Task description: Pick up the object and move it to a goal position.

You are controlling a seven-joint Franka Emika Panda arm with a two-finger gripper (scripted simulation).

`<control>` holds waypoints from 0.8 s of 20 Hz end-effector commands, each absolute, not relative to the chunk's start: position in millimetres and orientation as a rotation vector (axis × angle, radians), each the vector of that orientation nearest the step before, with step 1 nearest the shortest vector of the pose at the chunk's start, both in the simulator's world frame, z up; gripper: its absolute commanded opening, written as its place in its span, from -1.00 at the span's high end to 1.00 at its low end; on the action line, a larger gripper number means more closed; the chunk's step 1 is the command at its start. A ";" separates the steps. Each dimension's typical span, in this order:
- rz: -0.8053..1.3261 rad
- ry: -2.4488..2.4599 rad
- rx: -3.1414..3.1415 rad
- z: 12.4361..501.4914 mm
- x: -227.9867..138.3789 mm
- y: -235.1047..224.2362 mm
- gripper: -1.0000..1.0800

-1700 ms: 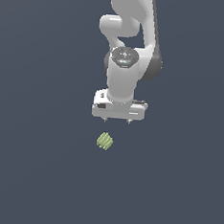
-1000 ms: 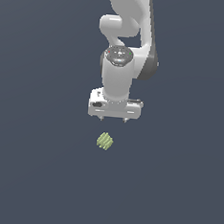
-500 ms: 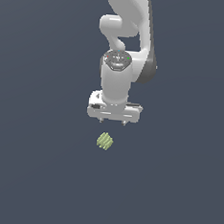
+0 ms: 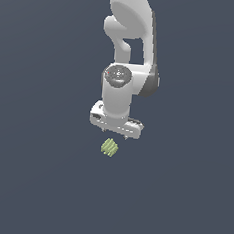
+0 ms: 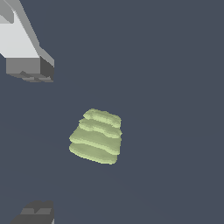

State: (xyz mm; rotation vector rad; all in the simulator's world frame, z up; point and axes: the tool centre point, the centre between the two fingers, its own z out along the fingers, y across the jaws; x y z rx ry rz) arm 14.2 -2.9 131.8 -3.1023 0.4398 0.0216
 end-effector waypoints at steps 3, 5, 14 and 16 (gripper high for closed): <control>0.014 0.622 -3.074 115.7 20.7 -8.2 -0.92; 0.011 0.687 -3.061 109.8 23.0 -10.2 -0.92; 0.001 0.862 -3.020 93.8 28.7 -15.8 -0.92; 0.000 0.876 -3.017 92.5 29.1 -16.3 -0.92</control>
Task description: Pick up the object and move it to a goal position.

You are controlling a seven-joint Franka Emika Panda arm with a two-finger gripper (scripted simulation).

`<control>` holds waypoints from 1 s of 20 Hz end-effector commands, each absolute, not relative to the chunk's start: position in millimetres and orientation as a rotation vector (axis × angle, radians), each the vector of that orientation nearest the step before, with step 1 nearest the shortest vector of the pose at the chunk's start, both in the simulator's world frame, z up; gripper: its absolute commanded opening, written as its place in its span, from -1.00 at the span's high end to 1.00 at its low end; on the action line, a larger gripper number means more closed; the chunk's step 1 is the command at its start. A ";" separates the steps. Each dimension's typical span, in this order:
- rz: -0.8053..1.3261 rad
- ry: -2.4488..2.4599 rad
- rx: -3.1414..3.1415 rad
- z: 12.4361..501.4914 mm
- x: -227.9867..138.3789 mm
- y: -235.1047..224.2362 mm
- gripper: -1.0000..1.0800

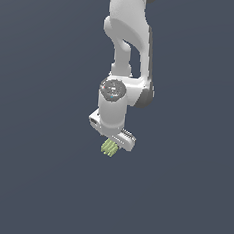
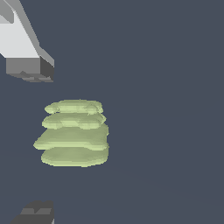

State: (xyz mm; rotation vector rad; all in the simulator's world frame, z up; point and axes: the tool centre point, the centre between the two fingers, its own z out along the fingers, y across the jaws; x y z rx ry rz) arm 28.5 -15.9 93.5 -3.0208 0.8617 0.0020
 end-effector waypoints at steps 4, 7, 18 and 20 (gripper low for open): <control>0.001 0.874 -3.018 92.1 28.9 -16.3 -0.92; 0.001 0.874 -3.017 86.0 28.8 -16.2 -0.92; 0.000 0.881 -3.016 42.3 28.5 -16.4 -0.92; 0.000 0.881 -3.016 42.0 29.1 -16.4 -0.92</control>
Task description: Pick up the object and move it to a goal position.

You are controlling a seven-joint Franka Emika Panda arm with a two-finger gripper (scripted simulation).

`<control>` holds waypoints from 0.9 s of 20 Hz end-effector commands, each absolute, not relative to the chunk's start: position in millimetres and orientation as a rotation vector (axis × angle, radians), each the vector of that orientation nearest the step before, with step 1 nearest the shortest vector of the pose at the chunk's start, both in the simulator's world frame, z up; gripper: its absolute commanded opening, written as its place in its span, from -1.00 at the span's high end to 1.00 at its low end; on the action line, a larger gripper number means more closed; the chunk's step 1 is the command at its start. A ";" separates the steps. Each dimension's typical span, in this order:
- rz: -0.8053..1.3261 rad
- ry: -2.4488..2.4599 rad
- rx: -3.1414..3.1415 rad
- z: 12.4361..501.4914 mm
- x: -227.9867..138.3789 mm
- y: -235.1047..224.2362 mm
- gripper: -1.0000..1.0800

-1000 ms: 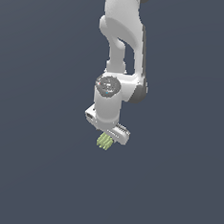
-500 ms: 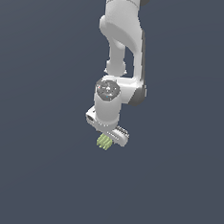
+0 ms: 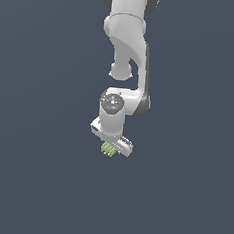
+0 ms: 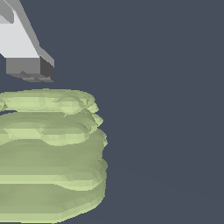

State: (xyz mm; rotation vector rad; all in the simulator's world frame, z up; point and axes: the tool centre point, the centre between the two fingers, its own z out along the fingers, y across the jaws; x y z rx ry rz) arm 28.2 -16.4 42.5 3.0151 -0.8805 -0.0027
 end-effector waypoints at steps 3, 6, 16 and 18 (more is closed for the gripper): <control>0.000 -0.881 3.016 42.0 29.1 -16.4 1.00; 0.000 -0.881 3.016 42.0 29.1 -16.4 1.00; 0.001 -0.880 3.016 51.3 31.4 -10.2 1.00; 0.001 -0.880 3.016 59.2 33.2 -4.8 1.00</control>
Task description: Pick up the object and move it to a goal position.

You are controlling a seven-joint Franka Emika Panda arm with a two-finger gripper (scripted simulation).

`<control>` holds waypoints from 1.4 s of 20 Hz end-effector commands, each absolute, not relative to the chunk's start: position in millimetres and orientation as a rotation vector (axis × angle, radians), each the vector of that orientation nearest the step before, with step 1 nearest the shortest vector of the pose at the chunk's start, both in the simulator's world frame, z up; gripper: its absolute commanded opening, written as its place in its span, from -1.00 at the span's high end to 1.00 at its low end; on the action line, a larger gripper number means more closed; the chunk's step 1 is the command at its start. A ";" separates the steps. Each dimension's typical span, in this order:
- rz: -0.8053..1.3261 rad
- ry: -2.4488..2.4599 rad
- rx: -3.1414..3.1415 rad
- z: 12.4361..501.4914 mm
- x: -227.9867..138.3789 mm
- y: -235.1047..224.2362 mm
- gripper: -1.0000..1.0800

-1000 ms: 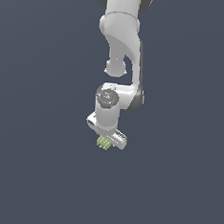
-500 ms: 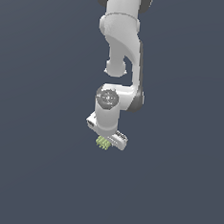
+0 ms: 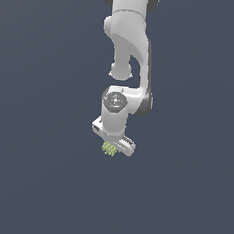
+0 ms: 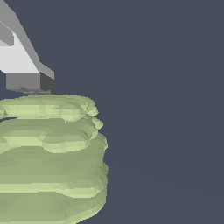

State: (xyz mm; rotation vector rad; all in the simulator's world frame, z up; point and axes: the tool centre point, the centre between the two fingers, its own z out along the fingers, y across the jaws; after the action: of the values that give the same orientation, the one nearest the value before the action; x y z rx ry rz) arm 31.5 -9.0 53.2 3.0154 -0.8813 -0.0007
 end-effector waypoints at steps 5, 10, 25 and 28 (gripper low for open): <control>0.001 -0.880 3.016 89.2 40.3 15.4 1.00; 0.001 -0.881 3.015 130.5 50.7 43.1 1.00; 0.000 -0.881 3.015 212.9 75.4 99.2 1.00; 0.000 -0.881 3.015 215.8 76.5 101.3 1.00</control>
State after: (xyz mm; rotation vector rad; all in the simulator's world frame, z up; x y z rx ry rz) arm 75.9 100.5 214.2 3.0159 -0.8801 0.0015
